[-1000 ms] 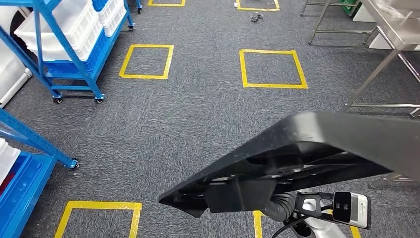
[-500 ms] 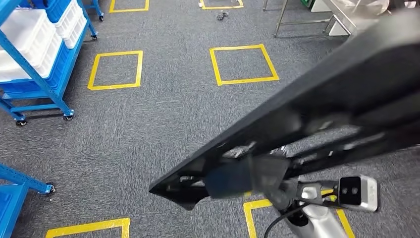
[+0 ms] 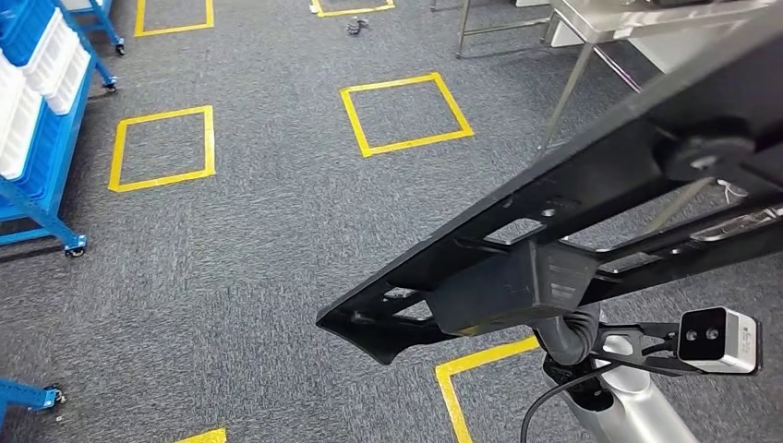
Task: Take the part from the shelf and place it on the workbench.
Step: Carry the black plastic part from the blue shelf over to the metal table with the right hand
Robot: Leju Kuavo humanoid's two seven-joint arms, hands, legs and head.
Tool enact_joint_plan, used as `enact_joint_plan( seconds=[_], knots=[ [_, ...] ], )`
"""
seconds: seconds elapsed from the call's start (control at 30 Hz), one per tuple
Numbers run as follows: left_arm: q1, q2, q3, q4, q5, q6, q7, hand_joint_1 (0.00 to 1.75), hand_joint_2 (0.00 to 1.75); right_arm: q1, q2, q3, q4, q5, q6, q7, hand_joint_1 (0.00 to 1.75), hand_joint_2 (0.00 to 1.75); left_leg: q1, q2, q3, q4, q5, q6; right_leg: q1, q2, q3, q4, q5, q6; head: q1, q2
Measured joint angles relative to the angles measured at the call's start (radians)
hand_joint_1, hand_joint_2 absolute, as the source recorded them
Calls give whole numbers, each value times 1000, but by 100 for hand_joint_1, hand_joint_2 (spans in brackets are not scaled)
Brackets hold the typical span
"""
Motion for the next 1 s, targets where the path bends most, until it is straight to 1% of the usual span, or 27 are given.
enact_joint_plan(
  seconds=[0.03, 0.07, 0.1, 0.13, 0.17, 0.2, 0.23, 0.27, 0.3, 0.33, 0.37, 0.4, 0.43, 0.5, 0.53, 0.6, 0.63, 0.67, 0.7, 0.73, 0.77, 0.8, 0.83, 0.9, 0.93, 0.97, 1.0],
  knots=[
    [-2, 0, -2, 0, -1, 0, -1, 0, 0, 3, -4, -2, -2, 0, -1, -2, 175, 175, 1, -5, 2, 5, -6, -5, -3, 11, 5, -8, 3, -4, 0, 0],
    [-3, 0, -3, 0, -2, -1, -2, 0, 0, 4, -8, -5, -4, -2, -2, -5, 175, 175, 1, -23, -3, 24, -19, -9, -8, 21, 11, -15, 6, -8, -2, 0],
    [-4, 0, -4, 0, -3, -1, -3, 0, 0, 5, -11, -7, -6, -4, -2, -7, 175, 175, 3, -49, -19, 62, -41, -13, -13, 31, 17, -22, 9, -13, -3, 0],
    [-3, -1, -4, 0, -4, -1, -3, 0, 0, 5, -13, -8, -7, -8, -1, -9, 175, 175, 5, -76, -45, 119, -68, -15, -14, 40, 19, -24, 9, -15, -4, 0],
    [0, -1, -4, 0, -5, -1, -4, 0, 0, 5, -16, -9, -6, -11, 0, -10, 175, 175, 6, -92, -79, 185, -97, -17, -15, 51, 19, -23, 8, -17, -6, 0],
    [2, -1, -4, 0, -5, 0, -4, 0, 0, 6, -19, -10, -5, -15, 0, -11, 175, 175, 7, -98, -110, 241, -114, -20, -16, 65, 19, -22, 8, -18, -6, 0],
    [4, -1, -4, 0, -5, 0, -4, 0, 0, 8, -21, -11, -4, -18, 1, -12, 175, 175, 8, -100, -130, 270, -114, -22, -17, 78, 19, -21, 7, -17, -6, 0],
    [5, -1, -5, 0, -5, 1, -4, 0, 0, 9, -24, -12, -3, -21, 1, -12, 175, 175, 10, -101, -132, 262, -93, -23, -19, 93, 20, -18, 5, -15, -6, 0],
    [5, -1, -5, 0, -6, 1, -4, 0, 0, 9, -27, -12, -3, -25, 0, -12, 175, 175, 11, -105, -116, 217, -57, -25, -21, 106, 20, -13, 2, -11, -6, 0],
    [4, -1, -5, 0, -6, 2, -4, 0, 0, 9, -29, -13, -3, -27, -2, -12, 175, 175, 15, -119, -91, 151, -18, -27, -24, 118, 20, -6, -2, -7, -6, 0],
    [4, -1, -6, 0, -7, 3, -5, 0, 0, 9, -31, -13, -3, -29, -5, -11, 175, 175, 18, -139, -65, 89, 8, -28, -25, 130, 16, 3, -7, -1, -7, 0],
    [3, -1, -6, 1, -7, 5, -4, 0, 0, 9, -33, -13, -3, -30, -10, -11, 175, 175, 21, -157, -47, 47, 22, -26, -26, 140, 11, 10, -10, 6, -8, 0],
    [3, -1, -7, 1, -8, 8, -4, 0, 0, 11, -35, -13, -4, -31, -16, -10, 175, 175, 21, -168, -39, 26, 24, -23, -26, 149, 6, 14, -11, 12, -8, 0],
    [0, -1, -8, 1, -9, 13, -2, 0, 0, 16, -39, -13, -8, -31, -25, -9, 175, 175, 18, -159, -36, 21, 23, -10, -29, 168, -1, 13, -8, 24, -9, 0],
    [-2, -2, -8, 1, -11, 16, -3, 0, 0, 18, -43, -13, -11, -32, -29, -9, 175, 175, 18, -150, -35, 17, 25, -3, -30, 163, -2, 15, -10, 29, -9, 0],
    [-4, -3, -9, 1, -15, 19, -5, 0, 0, 15, -55, -14, -15, -38, -37, -8, 175, 175, 20, -130, -30, 6, 30, 11, -29, 118, -25, 62, -38, 37, -4, 0],
    [-3, -2, -9, 1, -17, 20, -6, 0, 0, 12, -59, -14, -17, -44, -41, -6, 175, 175, 19, -119, -28, 4, 30, 15, -28, 87, -51, 115, -65, 41, -1, 0],
    [-2, -2, -9, 1, -18, 21, -7, 0, 0, 10, -63, -14, -17, -50, -44, -3, 175, 175, 17, -109, -28, 3, 29, 18, -29, 67, -85, 179, -93, 44, 1, 0],
    [0, -1, -9, 1, -19, 21, -8, 0, 0, 9, -66, -14, -17, -55, -47, 1, 175, 175, 15, -97, -28, 3, 28, 20, -31, 57, -116, 237, -114, 47, 1, 0],
    [0, -1, -9, 1, -20, 21, -9, 0, 0, 9, -69, -13, -17, -60, -50, 5, 175, 175, 14, -86, -27, 3, 26, 21, -32, 52, -136, 271, -118, 47, 1, 0],
    [0, -1, -9, 1, -22, 21, -10, 0, 0, 10, -72, -13, -16, -64, -53, 9, 175, 175, 12, -75, -25, 3, 24, 21, -33, 49, -138, 269, -105, 46, 1, 0],
    [0, -1, -10, 1, -24, 21, -12, 0, 0, 10, -75, -12, -16, -65, -53, 12, 175, 175, 11, -65, -23, 3, 21, 20, -32, 44, -120, 231, -76, 43, 1, 0],
    [-1, -1, -10, 1, -25, 20, -15, 0, 0, 12, -77, -11, -16, -58, -51, 14, 175, 175, 10, -55, -18, 2, 18, 19, -29, 31, -84, 162, -40, 37, 1, 0],
    [-1, -4, -10, 1, -25, 20, -22, 0, 0, 25, -78, -6, -15, -19, -42, 7, 175, 175, 8, -39, -9, 1, 11, 14, -14, -8, -18, 39, -1, 22, 1, 0],
    [-1, -6, -10, 1, -24, 20, -26, 0, 0, 36, -76, -1, -13, 11, -36, -1, 175, 175, 8, -31, -5, 0, 8, 9, -7, -20, -1, 7, 4, 16, 0, 0],
    [-1, -8, -10, 1, -24, 20, -30, 0, 0, 50, -70, 6, -10, 47, -29, -9, 175, 175, 8, -23, -2, -2, 6, 4, -2, -21, 2, 0, -2, 12, 0, 0],
    [-1, -9, -10, 1, -23, 19, -35, 0, 0, 65, -62, 13, -7, 83, -20, -14, 175, 175, 8, -13, 3, -5, 3, -2, 0, -10, 4, -4, 0, 8, 1, 0]
  ],
)
